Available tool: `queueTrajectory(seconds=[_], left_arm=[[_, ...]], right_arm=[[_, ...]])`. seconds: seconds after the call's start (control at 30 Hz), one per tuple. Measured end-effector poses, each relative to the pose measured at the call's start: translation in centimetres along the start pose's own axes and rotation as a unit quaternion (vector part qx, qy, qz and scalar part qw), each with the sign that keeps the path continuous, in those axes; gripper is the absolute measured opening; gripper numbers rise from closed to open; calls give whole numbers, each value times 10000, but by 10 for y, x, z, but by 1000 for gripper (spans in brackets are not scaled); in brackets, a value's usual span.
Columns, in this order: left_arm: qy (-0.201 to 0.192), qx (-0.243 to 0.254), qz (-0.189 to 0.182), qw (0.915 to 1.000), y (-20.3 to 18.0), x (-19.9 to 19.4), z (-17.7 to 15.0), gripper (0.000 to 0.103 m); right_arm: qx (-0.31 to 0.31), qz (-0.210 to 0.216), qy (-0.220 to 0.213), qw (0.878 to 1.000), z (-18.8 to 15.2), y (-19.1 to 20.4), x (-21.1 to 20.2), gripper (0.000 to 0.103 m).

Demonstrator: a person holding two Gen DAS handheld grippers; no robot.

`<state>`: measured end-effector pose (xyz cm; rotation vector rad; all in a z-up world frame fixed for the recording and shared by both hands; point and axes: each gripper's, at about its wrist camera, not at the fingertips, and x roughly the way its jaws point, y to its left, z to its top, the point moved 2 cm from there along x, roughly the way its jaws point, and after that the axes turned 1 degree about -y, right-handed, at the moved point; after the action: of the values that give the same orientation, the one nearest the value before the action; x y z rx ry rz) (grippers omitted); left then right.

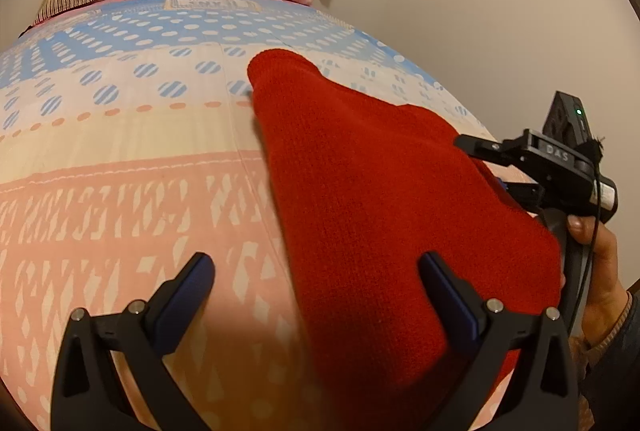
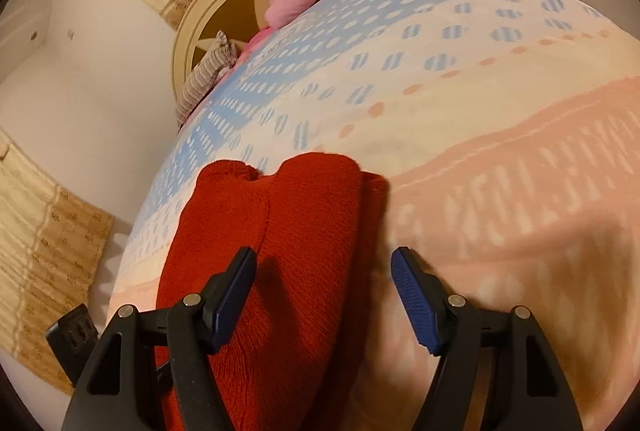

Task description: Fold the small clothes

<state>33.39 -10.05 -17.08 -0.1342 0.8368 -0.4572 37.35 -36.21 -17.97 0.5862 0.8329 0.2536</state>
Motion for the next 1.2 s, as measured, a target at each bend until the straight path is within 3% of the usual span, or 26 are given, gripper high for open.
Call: queueTrajectory(seconds=[0.13, 0.17, 0.27, 0.43, 0.53, 0.67, 0.8, 1.0, 1.2], left_arm=[[8, -4, -46, 10000, 0, 0, 0, 103], [4, -8, -82, 10000, 0, 0, 0, 103], [0, -17, -183, 9998, 0, -1, 0, 103], [28, 14, -339, 9994, -3, 0, 0, 101], [70, 58, -498, 9987, -7, 0, 0, 90], [160, -28, -786, 9968, -11, 0, 1, 67], [194, -111, -632, 9978, -16, -6, 2, 49], [97, -25, -403, 9991, -19, -29, -5, 40], [-56, 63, -233, 9997, -14, -67, -19, 38]], right_arm=[[-28, 66, 35, 10000, 2, 3, 9, 68], [-11, 85, 46, 10000, 3, 2, 10, 65], [46, 347, 241, 9991, 2, 2, 19, 44], [-44, 412, 242, 9988, -1, 4, 22, 38], [-76, 354, 250, 9990, -2, 6, 25, 36], [-157, 251, 248, 9993, -2, 10, 25, 31], [-475, 21, 102, 9988, -6, 26, 16, 27], [-670, -35, -54, 9977, -15, 46, -1, 26], [-903, 173, -48, 9957, -34, 79, -14, 26]])
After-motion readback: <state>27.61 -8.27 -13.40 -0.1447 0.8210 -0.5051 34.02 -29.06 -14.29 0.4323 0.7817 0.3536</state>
